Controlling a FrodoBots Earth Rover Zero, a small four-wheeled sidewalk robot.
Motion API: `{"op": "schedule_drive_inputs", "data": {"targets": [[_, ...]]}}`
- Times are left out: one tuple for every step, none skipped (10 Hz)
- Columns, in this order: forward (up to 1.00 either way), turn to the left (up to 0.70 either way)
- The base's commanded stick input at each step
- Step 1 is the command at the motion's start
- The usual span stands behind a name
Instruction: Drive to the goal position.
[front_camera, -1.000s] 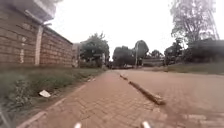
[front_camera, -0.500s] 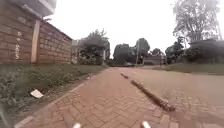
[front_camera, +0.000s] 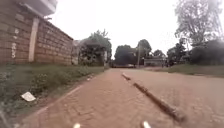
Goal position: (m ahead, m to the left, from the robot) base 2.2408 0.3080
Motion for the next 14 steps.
{"op": "schedule_drive_inputs", "data": {"targets": [[0.50, 0.49], [0.50, 0.43], [0.50, 0.27], [0.50, 0.13], [0.50, 0.08], [0.50, 0.02], [0.50, 0.00], [0.50, 0.00], [0.50, 0.06], [0.50, 0.06], [0.50, 0.06], [0.50, 0.06], [0.50, 0.05], [0.50, 0.00]]}}
